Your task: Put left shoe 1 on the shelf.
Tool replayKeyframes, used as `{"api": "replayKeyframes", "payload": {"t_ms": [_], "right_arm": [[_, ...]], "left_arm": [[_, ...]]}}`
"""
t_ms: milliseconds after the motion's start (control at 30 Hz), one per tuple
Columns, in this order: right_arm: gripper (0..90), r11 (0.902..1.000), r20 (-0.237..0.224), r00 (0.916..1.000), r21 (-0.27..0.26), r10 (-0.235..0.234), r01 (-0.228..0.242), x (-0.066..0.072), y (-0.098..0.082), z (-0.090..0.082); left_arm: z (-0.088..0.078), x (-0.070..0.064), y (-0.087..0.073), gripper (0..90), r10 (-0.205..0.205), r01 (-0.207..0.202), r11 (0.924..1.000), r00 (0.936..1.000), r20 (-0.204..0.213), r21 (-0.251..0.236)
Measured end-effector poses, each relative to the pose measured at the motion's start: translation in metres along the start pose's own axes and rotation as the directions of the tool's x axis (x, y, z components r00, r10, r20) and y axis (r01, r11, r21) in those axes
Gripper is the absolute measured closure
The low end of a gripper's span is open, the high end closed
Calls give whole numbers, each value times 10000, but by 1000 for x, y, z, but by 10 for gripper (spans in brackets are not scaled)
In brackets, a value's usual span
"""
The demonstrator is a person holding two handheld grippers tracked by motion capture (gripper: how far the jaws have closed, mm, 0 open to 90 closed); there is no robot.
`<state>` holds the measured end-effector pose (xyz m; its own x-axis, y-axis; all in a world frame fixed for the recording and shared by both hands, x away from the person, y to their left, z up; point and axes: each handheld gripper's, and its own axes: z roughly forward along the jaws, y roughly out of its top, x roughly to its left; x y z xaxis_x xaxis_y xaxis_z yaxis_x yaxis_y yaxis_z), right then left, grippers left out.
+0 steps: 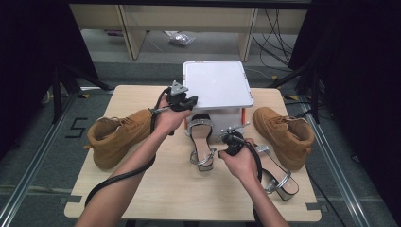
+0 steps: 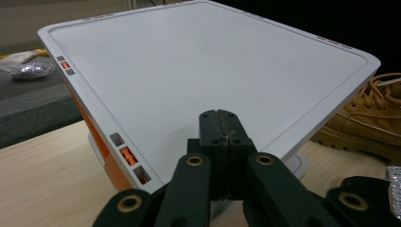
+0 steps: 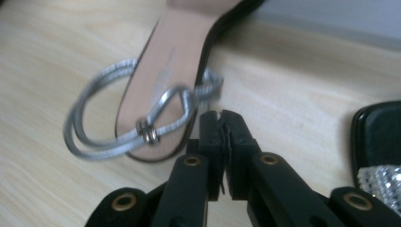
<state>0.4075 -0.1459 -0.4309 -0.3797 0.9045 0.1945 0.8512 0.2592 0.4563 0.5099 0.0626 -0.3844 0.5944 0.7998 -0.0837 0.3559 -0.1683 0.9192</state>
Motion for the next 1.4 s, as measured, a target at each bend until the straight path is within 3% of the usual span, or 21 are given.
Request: {"api": "replayKeyframes", "payload": {"t_ms": [33,200,300,433,600,633,733,767,933,1133,1200,1233,1300,1400], "right_arm": [[891,9995,-84,9995,34,-316,317,-1,-7,5],[892,9980,-240,9981,252,-570,576,5,-21,13],[886,9945,-810,9943,725,-700,759,21,-34,25],[886,9918,-1113,9880,564,-1075,1143,28,-36,35],[898,9930,-1173,9874,401,-1060,1114,34,-34,46],[900,9946,-1196,9896,568,-800,873,37,-34,48],[900,9951,-1219,9896,533,-757,827,38,-35,50],[900,9941,-1196,9883,409,-946,1001,37,-35,51],[900,9904,-1098,9860,452,-1253,1308,37,-32,51],[900,9927,-973,9883,157,-1176,1197,40,-26,50],[900,9950,-977,9906,188,-960,983,41,-21,48],[900,9926,-867,9889,-24,-1208,1210,40,-16,48],[900,9949,-853,9914,87,-992,1003,41,-11,46],[900,9937,-732,9912,103,-1106,1116,41,-7,47]], "left_arm": [[0,0,0,891,-21,21,10000,10000,22,-12],[0,0,0,890,-38,39,10000,10000,39,-13],[0,0,0,890,-106,107,9999,9999,45,-33],[0,0,0,891,-61,61,10000,10000,28,2],[1,0,0,890,-78,78,10000,9999,70,-19],[1,0,0,890,-51,51,10000,10000,75,-22],[0,1,0,890,-90,90,10000,9999,79,-36],[0,1,0,890,-88,88,10000,9999,90,-29],[1,0,0,891,-38,38,10000,10000,85,-28],[0,2,-1,891,-43,44,10000,9999,105,-55],[0,1,0,891,-62,62,10000,9999,106,-36],[1,1,0,891,-41,41,10000,9999,114,-35],[1,1,0,891,-2,2,10000,9999,100,-31],[1,1,0,891,-12,12,10000,9999,113,-36]]}}
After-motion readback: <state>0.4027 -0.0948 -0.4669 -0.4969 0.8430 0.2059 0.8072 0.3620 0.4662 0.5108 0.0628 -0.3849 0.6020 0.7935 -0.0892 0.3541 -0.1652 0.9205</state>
